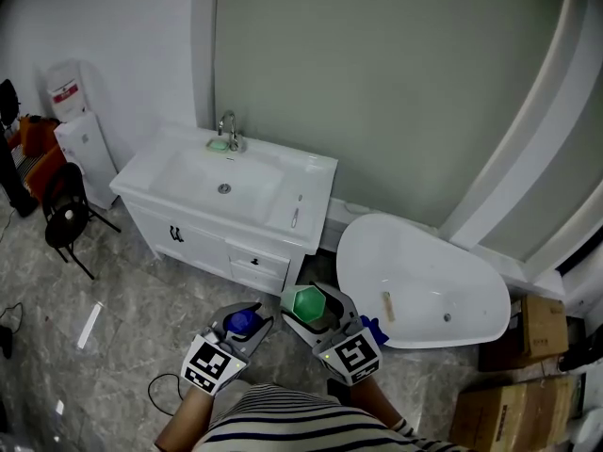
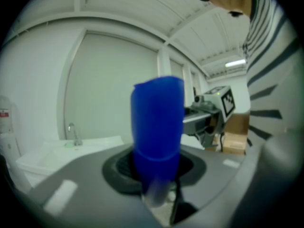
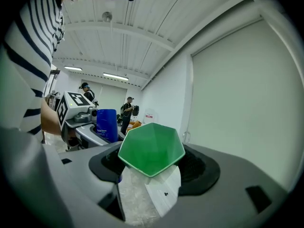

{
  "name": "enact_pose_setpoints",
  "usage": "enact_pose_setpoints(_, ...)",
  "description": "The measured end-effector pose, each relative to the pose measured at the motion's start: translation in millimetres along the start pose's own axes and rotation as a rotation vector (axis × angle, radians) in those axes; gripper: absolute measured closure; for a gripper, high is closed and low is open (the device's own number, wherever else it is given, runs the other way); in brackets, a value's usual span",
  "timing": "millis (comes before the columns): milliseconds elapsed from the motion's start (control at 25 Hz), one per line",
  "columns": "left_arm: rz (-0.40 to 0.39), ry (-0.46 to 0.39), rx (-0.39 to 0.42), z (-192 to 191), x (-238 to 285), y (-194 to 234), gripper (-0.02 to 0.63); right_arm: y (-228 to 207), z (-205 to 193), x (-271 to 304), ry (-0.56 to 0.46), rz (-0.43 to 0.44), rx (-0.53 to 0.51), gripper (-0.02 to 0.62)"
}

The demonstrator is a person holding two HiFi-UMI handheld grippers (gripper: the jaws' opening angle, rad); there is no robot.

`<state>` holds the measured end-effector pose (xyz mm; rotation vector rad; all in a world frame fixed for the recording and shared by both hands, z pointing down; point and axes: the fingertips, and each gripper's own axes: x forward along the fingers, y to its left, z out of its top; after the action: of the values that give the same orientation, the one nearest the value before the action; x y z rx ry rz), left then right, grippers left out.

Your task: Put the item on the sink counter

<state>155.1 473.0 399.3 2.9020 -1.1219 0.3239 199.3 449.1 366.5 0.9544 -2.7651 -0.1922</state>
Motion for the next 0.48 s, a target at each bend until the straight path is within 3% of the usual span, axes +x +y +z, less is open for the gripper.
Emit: enact_pose_setpoints(480,-0.034,0.005,0.0,-3.7,-2.8,-5.8,0.469,5.7,-3.0,-3.3,0.017,-0.017,0.035,0.275)
